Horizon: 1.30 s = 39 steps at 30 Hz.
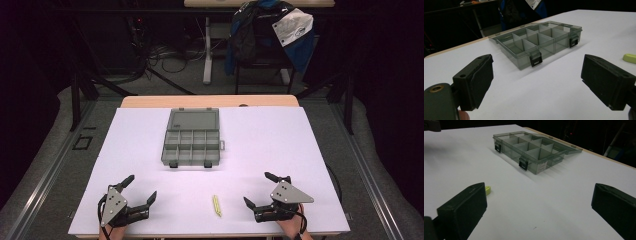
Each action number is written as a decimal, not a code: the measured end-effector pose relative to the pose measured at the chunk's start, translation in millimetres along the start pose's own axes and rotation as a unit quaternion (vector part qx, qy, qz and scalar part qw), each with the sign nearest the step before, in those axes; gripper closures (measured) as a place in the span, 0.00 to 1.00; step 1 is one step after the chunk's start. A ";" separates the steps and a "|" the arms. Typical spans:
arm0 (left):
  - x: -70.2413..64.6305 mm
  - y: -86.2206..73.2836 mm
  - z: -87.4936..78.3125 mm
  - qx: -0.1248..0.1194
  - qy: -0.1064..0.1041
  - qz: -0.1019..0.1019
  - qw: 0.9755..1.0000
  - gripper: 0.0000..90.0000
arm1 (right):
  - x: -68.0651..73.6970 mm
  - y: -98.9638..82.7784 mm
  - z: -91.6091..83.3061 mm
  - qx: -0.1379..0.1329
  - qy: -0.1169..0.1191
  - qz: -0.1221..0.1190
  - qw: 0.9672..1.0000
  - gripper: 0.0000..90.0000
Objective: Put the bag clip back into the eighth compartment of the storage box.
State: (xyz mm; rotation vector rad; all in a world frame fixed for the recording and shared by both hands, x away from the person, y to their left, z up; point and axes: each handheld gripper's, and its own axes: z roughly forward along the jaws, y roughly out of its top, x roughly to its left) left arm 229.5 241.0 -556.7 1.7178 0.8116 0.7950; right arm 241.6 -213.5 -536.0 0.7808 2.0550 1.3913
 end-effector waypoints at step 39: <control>-0.7 1.4 -3.0 -0.003 0.000 0.008 1.000 0.12 | 38.4 38.0 47.6 0.122 0.050 0.041 0.990 0.00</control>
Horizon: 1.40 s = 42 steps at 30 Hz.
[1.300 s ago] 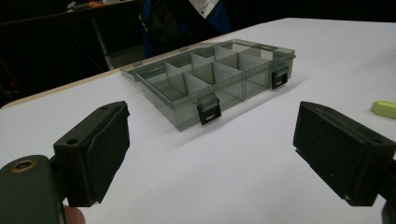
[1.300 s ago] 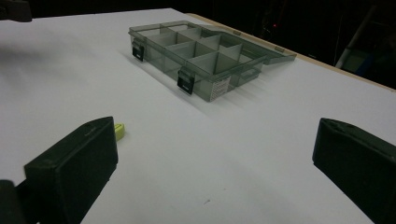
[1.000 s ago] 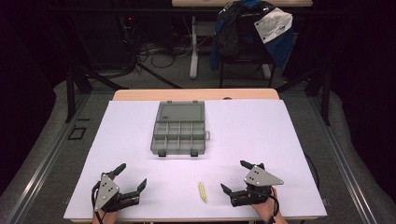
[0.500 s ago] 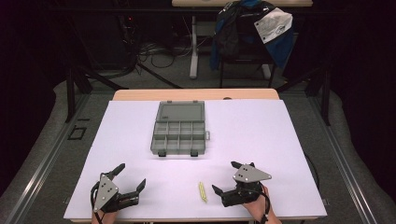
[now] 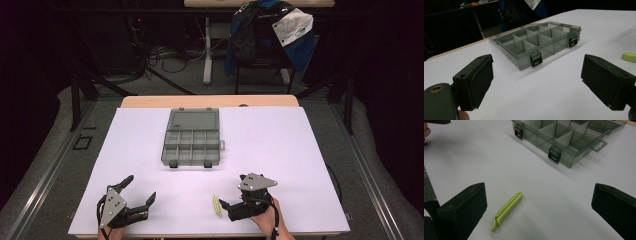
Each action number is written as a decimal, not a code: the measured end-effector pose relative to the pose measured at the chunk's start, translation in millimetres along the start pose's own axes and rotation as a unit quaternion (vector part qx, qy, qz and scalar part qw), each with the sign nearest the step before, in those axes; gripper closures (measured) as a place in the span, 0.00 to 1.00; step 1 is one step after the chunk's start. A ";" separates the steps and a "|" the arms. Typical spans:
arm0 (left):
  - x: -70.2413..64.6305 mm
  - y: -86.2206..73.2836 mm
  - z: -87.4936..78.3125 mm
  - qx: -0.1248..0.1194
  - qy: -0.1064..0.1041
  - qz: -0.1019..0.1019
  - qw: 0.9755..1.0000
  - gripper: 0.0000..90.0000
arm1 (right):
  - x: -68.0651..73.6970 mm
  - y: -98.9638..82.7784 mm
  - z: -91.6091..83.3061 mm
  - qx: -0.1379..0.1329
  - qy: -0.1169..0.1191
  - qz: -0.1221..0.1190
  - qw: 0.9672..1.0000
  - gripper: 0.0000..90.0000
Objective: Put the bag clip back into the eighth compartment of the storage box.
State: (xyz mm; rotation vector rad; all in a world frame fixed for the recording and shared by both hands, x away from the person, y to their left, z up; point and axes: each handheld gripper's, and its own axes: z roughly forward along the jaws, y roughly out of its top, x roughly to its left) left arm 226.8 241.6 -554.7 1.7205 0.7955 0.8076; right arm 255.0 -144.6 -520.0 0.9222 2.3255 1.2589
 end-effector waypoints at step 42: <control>-0.7 0.8 -1.5 -0.002 -0.004 0.003 1.000 0.12 | 20.9 21.1 43.5 0.157 0.001 0.006 0.988 0.18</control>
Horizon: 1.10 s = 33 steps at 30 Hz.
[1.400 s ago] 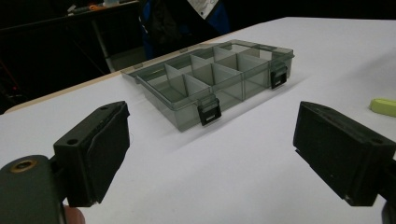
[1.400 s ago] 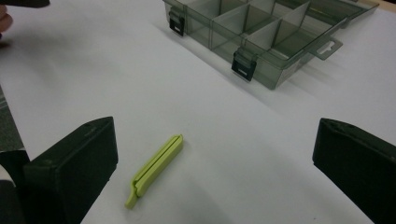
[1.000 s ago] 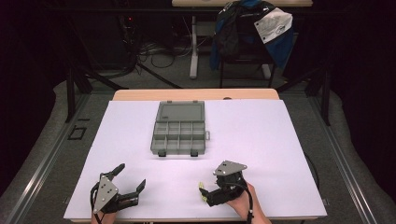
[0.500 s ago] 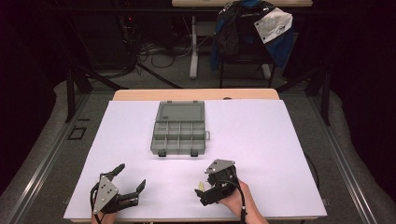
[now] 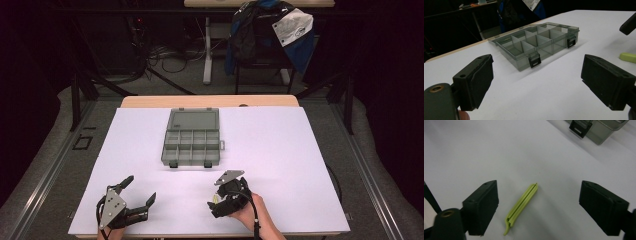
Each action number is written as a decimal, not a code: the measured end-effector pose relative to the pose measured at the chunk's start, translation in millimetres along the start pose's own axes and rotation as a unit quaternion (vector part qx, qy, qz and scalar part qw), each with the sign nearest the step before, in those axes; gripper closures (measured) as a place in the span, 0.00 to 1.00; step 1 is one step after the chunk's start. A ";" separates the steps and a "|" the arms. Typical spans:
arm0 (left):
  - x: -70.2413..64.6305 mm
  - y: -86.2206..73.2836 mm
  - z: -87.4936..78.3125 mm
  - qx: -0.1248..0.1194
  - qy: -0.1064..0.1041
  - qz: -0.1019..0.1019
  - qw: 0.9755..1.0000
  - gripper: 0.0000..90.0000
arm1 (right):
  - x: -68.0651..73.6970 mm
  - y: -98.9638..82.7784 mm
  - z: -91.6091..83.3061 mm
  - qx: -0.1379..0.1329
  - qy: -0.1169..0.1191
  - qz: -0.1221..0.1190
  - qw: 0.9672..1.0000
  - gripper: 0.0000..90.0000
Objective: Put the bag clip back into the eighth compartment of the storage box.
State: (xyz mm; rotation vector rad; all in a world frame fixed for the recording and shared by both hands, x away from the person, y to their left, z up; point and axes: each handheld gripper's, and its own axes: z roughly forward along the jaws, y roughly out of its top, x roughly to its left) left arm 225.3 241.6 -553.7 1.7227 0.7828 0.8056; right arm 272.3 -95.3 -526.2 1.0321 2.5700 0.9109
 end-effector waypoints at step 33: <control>0.2 0.3 -0.5 0.000 0.000 0.000 1.000 0.12 | 7.3 -8.7 13.6 0.042 0.025 0.060 0.997 0.75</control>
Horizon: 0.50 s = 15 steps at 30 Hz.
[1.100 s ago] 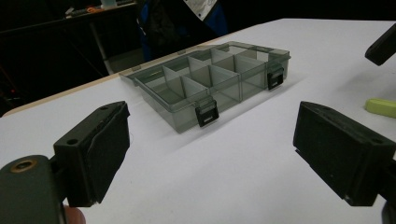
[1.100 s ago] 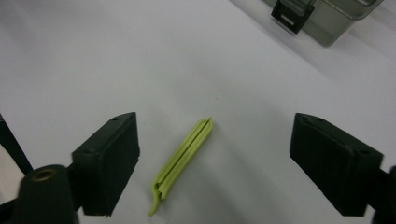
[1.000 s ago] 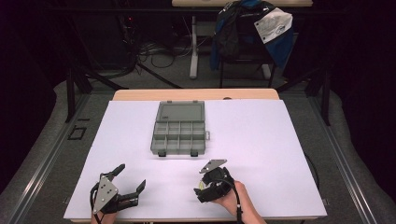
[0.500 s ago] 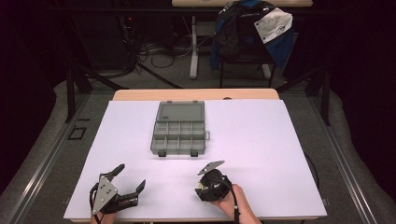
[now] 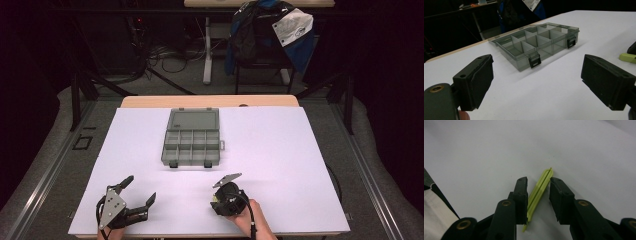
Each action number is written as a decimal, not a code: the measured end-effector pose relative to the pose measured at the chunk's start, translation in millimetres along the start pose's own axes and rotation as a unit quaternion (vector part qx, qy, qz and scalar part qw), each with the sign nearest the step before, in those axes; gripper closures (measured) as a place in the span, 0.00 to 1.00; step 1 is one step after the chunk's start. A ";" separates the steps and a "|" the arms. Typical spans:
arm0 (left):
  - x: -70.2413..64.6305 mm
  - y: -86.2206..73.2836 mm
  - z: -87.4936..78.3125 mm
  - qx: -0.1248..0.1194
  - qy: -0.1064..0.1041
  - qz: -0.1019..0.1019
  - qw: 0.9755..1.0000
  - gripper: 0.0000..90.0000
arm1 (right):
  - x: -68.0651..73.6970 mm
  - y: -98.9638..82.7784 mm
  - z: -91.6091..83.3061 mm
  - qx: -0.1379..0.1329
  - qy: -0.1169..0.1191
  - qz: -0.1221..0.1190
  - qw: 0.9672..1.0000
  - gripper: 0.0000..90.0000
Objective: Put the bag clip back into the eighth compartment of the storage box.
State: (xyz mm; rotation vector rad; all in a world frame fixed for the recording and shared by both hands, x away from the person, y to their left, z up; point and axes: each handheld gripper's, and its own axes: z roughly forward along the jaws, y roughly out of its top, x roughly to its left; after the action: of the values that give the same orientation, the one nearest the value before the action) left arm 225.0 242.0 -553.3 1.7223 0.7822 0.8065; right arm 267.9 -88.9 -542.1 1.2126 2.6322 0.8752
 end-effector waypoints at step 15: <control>0.3 -0.2 -0.5 0.002 0.000 0.000 1.000 0.12 | 4.6 -3.5 2.2 -0.001 -0.024 -0.011 1.000 0.86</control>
State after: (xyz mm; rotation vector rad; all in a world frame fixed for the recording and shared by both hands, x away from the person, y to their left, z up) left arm 224.8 242.6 -553.3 1.7263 0.7856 0.8047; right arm 263.2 -86.3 -545.2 1.1866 2.6017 0.8336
